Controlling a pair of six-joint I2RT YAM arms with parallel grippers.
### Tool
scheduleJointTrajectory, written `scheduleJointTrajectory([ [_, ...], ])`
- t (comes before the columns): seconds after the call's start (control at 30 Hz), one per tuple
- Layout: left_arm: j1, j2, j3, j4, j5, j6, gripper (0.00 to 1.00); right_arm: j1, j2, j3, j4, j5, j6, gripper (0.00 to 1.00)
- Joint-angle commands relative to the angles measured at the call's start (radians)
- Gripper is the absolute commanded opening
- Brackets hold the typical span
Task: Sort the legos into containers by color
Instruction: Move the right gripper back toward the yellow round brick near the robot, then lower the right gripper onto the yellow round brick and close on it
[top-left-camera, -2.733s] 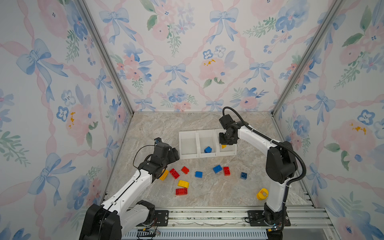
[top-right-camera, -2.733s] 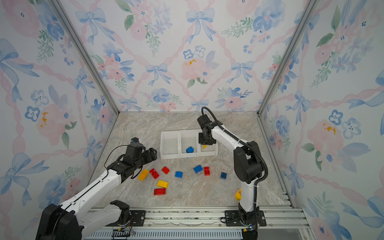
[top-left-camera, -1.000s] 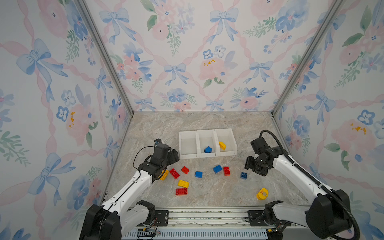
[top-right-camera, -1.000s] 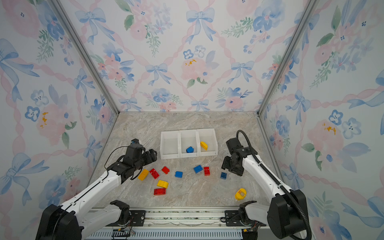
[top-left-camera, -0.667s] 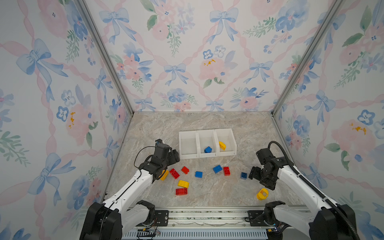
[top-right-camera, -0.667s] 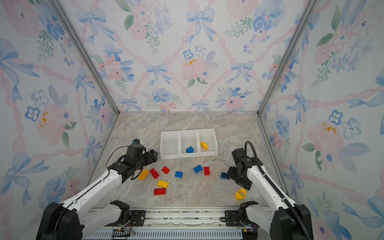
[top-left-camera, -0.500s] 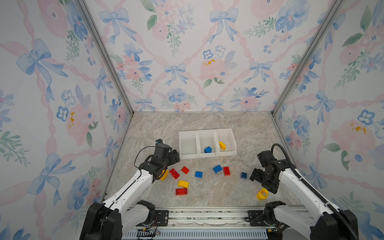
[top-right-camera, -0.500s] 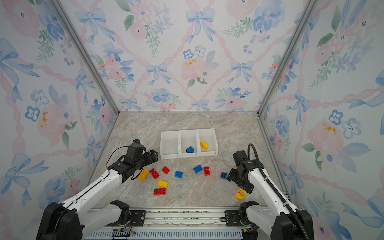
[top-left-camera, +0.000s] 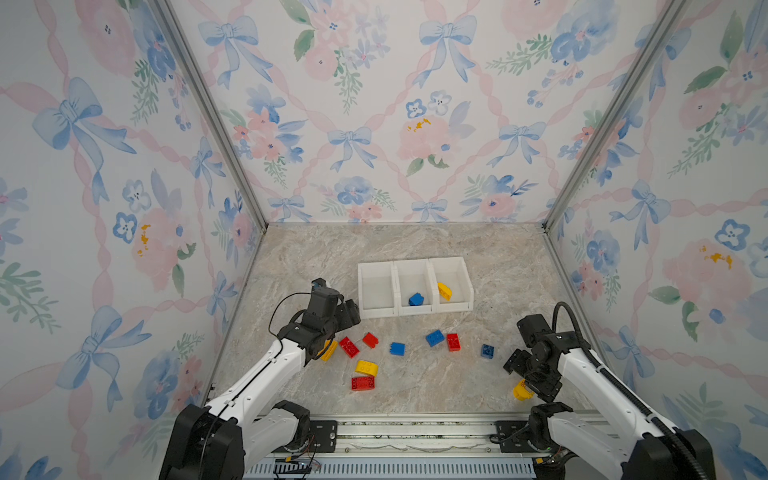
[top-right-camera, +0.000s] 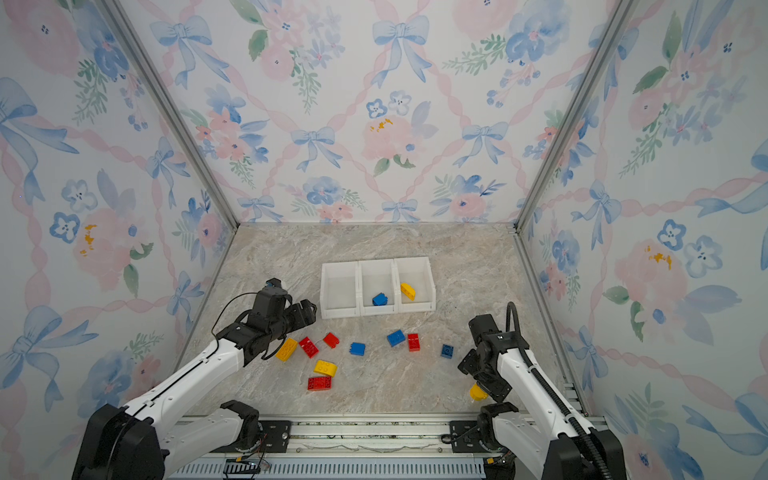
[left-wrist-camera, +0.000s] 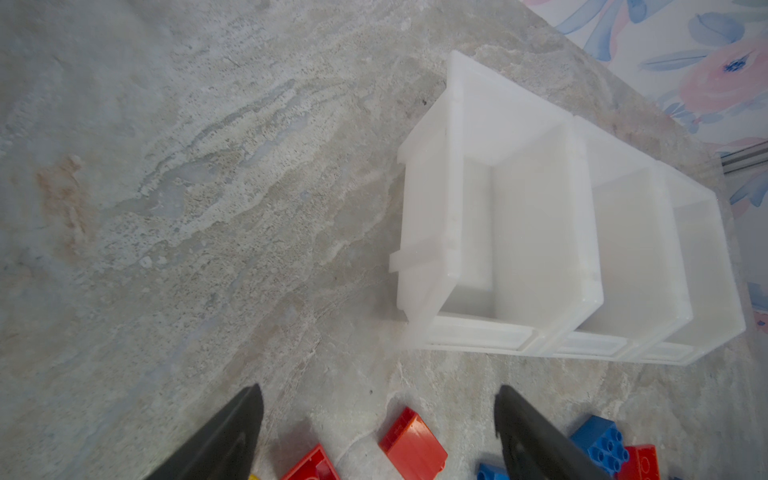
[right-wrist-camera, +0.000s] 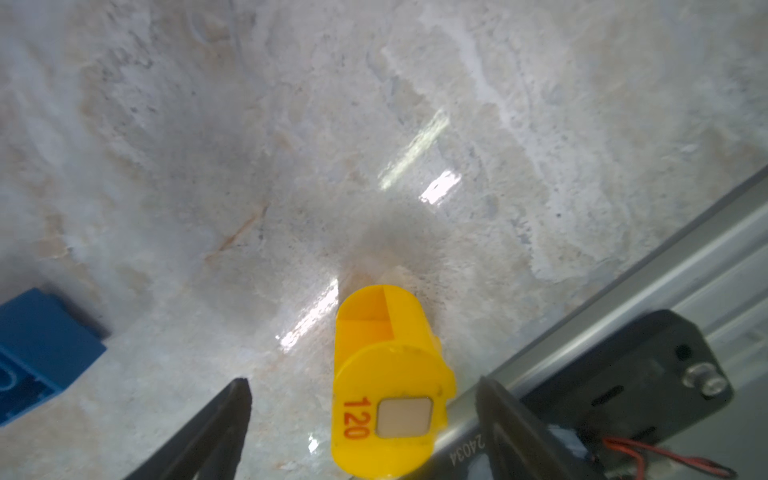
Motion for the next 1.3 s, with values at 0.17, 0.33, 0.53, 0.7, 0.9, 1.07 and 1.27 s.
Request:
scheduleJointTrajectory([
  [0.17,0.012,0.024,0.015,-0.001,0.008,0.025,0.89,-0.011,0.043,0.000,-0.011,0.005,0.085,0.85],
  [0.33,0.012,0.028,0.015,-0.001,0.002,0.021,0.89,-0.014,-0.016,-0.024,-0.023,0.020,0.207,0.83],
  [0.53,0.012,0.022,0.000,0.002,-0.003,0.008,0.89,-0.028,-0.035,-0.039,-0.023,0.003,0.301,0.80],
  [0.7,0.012,0.025,-0.002,0.005,-0.005,0.007,0.89,-0.030,-0.052,-0.052,-0.035,0.009,0.424,0.80],
  [0.9,0.015,0.032,-0.005,0.010,-0.005,0.005,0.89,-0.032,-0.036,-0.092,0.049,-0.026,0.502,0.79],
  [1.07,0.020,0.035,0.002,0.010,-0.005,0.014,0.89,-0.020,-0.019,-0.112,0.077,0.015,0.525,0.75],
  [1.27,0.031,0.032,0.005,0.010,-0.001,0.015,0.89,0.000,-0.020,-0.120,0.094,0.027,0.524,0.58],
])
